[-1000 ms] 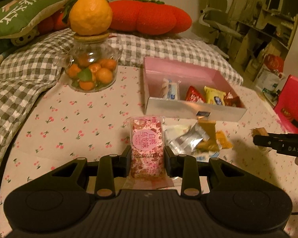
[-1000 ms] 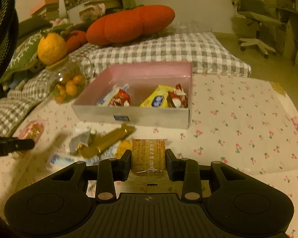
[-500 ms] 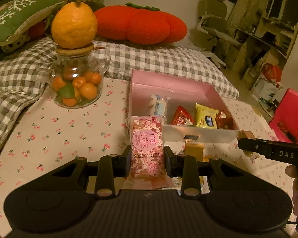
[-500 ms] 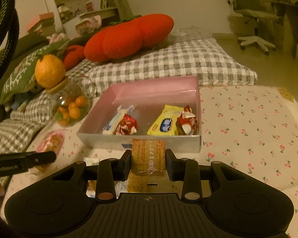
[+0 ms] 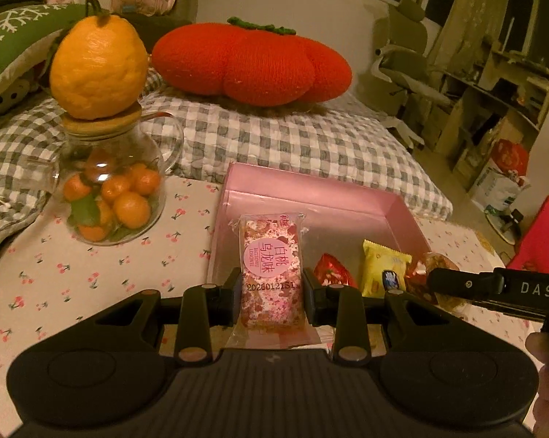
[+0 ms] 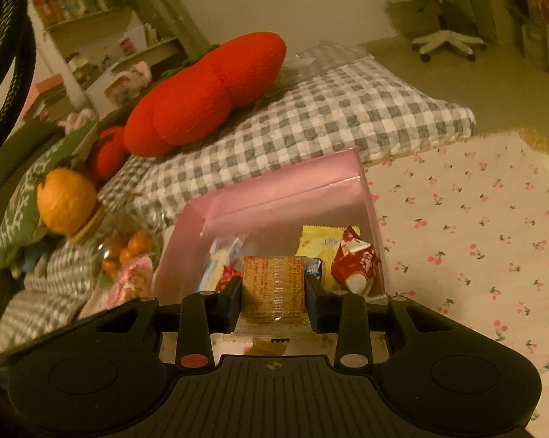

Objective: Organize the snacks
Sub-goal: 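Carry pink packet with left tool while right tool carries brown wafer into the box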

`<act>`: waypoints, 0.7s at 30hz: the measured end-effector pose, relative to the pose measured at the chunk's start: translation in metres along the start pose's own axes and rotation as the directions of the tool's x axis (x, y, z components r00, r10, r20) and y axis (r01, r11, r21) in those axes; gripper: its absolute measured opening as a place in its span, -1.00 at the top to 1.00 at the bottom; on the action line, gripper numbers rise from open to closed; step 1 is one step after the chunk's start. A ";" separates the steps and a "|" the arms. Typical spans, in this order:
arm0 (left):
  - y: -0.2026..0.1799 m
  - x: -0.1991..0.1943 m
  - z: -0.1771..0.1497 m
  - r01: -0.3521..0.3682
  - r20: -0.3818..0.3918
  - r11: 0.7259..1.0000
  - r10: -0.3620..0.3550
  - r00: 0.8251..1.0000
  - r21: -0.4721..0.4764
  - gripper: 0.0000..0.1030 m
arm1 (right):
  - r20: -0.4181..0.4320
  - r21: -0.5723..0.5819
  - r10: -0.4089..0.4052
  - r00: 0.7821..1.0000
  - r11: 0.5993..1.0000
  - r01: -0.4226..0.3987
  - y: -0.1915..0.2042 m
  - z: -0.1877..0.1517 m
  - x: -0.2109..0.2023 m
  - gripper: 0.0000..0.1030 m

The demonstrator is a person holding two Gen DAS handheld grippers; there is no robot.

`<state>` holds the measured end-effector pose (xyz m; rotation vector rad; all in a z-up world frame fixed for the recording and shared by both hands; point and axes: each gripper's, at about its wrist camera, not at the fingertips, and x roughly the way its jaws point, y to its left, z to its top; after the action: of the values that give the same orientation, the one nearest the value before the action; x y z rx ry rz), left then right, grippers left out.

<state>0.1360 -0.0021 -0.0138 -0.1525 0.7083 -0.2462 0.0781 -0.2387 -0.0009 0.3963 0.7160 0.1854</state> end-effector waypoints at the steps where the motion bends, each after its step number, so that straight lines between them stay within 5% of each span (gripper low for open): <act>1: -0.001 0.004 0.001 -0.006 -0.001 1.000 0.006 1.000 -0.001 0.42 | -0.001 0.014 0.002 1.000 1.000 -0.002 -0.001 0.002 0.004 0.35; 21: 0.005 0.044 0.005 -0.034 0.000 0.999 0.034 0.999 -0.013 0.41 | -0.045 0.116 0.015 0.999 0.993 -0.010 -0.002 -0.002 0.054 0.34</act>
<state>0.1723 -0.0087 -0.0384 -0.1531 0.7114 -0.2092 0.1166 -0.2234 -0.0355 0.5088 0.7713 0.1652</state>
